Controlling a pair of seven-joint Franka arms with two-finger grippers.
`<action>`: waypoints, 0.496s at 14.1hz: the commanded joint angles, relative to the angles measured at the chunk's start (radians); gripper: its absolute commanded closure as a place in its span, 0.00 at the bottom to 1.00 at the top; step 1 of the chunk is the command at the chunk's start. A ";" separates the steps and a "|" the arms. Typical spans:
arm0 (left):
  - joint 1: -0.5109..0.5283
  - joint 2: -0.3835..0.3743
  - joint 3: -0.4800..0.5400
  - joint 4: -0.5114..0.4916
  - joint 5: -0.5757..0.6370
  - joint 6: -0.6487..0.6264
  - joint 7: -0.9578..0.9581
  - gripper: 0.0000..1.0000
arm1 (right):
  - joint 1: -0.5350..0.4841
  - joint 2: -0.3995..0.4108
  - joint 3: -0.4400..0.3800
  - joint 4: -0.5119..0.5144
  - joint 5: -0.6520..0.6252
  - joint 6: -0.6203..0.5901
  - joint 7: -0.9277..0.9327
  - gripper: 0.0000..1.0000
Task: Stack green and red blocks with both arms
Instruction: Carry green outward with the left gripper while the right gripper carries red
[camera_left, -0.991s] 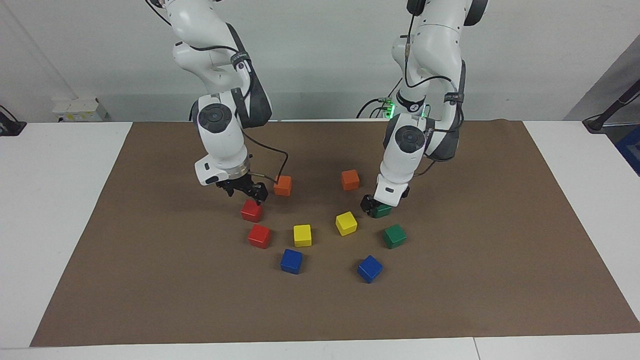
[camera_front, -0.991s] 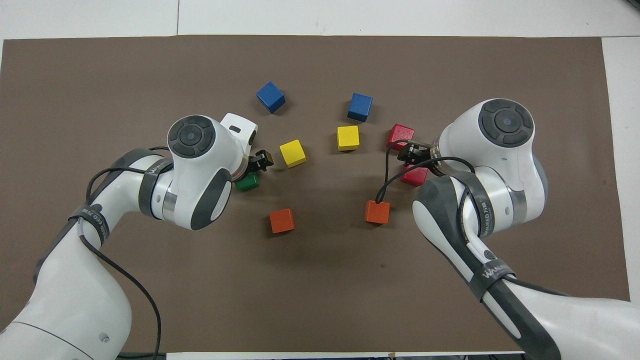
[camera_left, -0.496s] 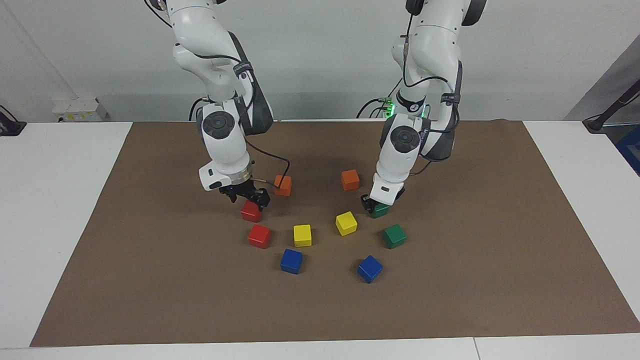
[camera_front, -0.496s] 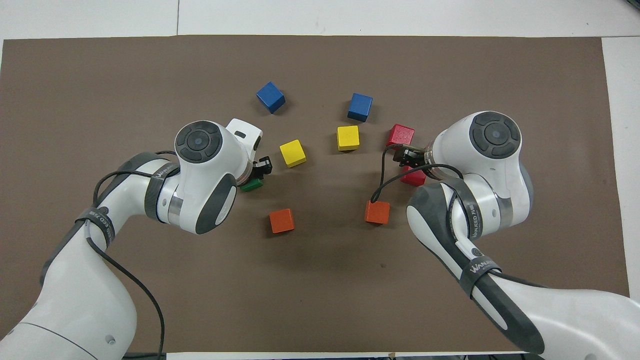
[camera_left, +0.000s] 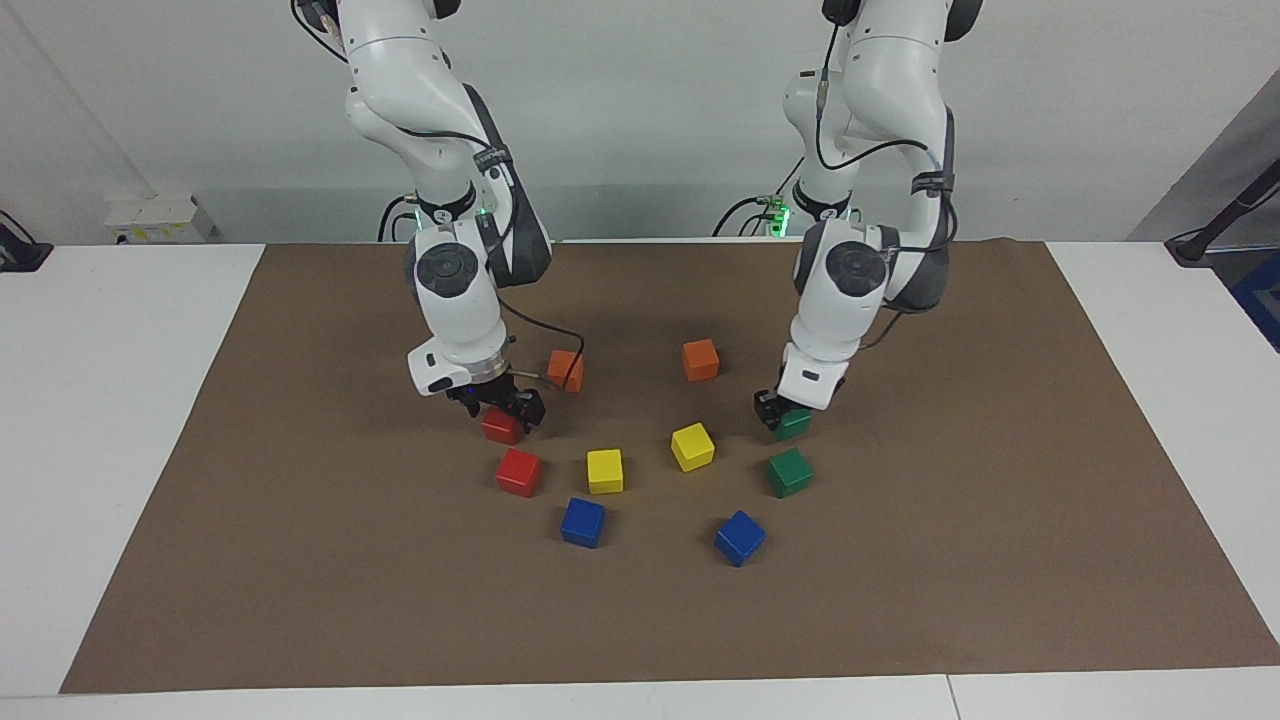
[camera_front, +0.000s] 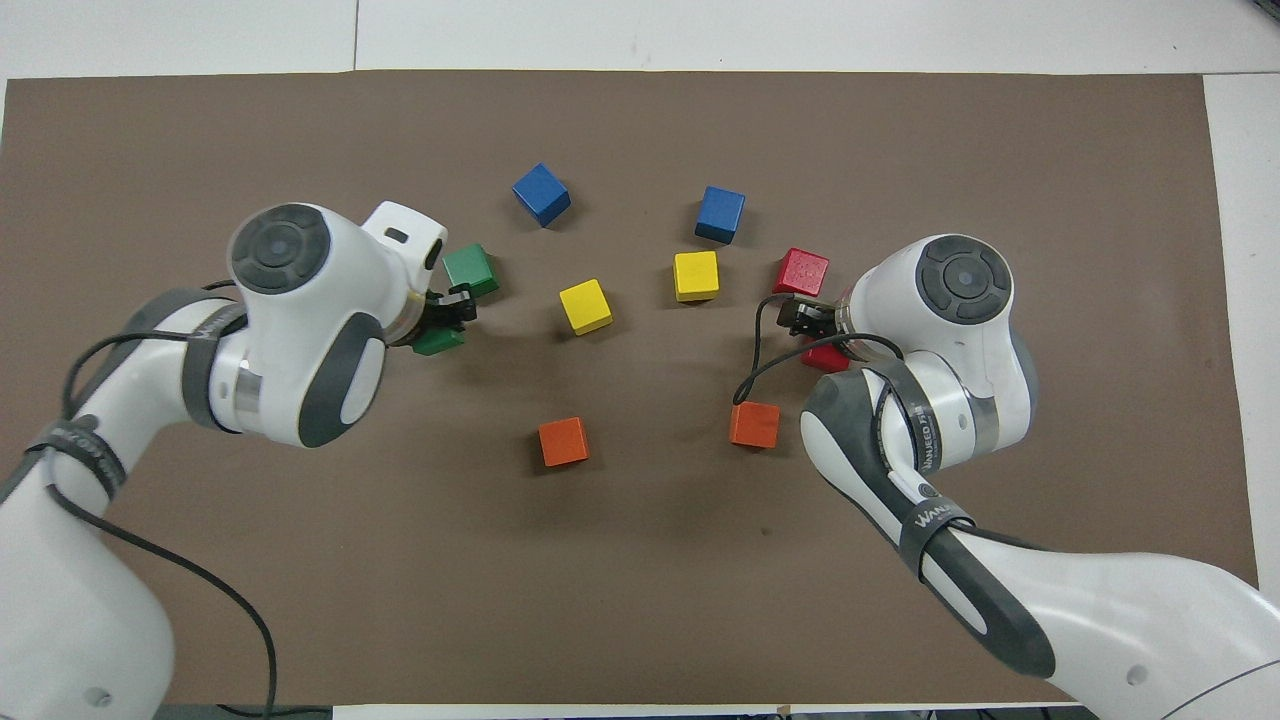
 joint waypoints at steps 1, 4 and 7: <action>0.154 -0.065 -0.006 -0.024 -0.001 -0.063 0.212 1.00 | -0.005 0.000 0.005 -0.011 -0.003 0.024 -0.007 0.40; 0.340 -0.067 -0.006 -0.036 -0.002 -0.057 0.505 1.00 | -0.019 -0.006 0.005 -0.002 -0.005 -0.003 -0.057 1.00; 0.486 -0.059 -0.005 -0.066 -0.002 0.007 0.732 1.00 | -0.065 -0.026 -0.003 0.128 -0.014 -0.176 -0.179 1.00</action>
